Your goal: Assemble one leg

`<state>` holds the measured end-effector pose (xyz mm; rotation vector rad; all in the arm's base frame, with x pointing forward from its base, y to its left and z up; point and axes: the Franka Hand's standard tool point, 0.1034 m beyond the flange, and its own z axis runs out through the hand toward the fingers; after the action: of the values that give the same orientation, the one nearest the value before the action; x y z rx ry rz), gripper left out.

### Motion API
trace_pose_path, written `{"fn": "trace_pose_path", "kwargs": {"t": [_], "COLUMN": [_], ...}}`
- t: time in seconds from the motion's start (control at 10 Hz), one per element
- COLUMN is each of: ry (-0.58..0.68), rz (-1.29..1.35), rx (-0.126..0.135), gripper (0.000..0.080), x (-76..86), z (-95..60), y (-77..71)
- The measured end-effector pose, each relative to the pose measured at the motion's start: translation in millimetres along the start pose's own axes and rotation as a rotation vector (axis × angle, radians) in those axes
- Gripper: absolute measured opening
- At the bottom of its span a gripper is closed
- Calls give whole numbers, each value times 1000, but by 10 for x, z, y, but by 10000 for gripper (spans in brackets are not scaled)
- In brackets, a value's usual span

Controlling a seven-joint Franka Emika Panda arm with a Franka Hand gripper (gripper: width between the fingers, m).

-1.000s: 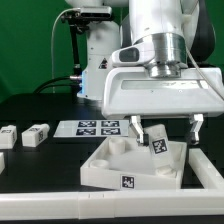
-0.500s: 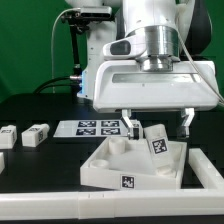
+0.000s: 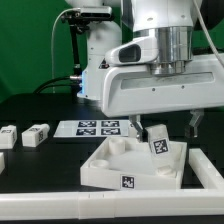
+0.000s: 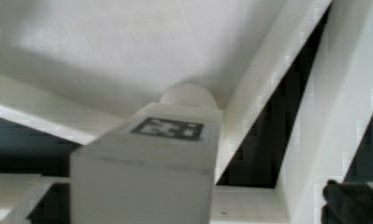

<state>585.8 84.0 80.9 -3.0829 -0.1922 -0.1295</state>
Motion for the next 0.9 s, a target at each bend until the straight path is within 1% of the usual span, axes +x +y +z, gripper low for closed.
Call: {"fn": "trace_pose_path", "kwargs": {"t": [0.1, 0.2, 0.3, 0.5, 0.7, 0.9], "ry": [-121, -189, -167, -160, -159, -142], "rz": [-7, -7, -5, -2, -1, 0], "rx": [14, 23, 18, 16, 15, 12], "gripper": [649, 649, 649, 637, 288, 290], "x": [-40, 50, 85, 89, 85, 100], "z": [-6, -8, 5, 31, 52, 56], "y": [-4, 26, 44, 68, 76, 85]}}
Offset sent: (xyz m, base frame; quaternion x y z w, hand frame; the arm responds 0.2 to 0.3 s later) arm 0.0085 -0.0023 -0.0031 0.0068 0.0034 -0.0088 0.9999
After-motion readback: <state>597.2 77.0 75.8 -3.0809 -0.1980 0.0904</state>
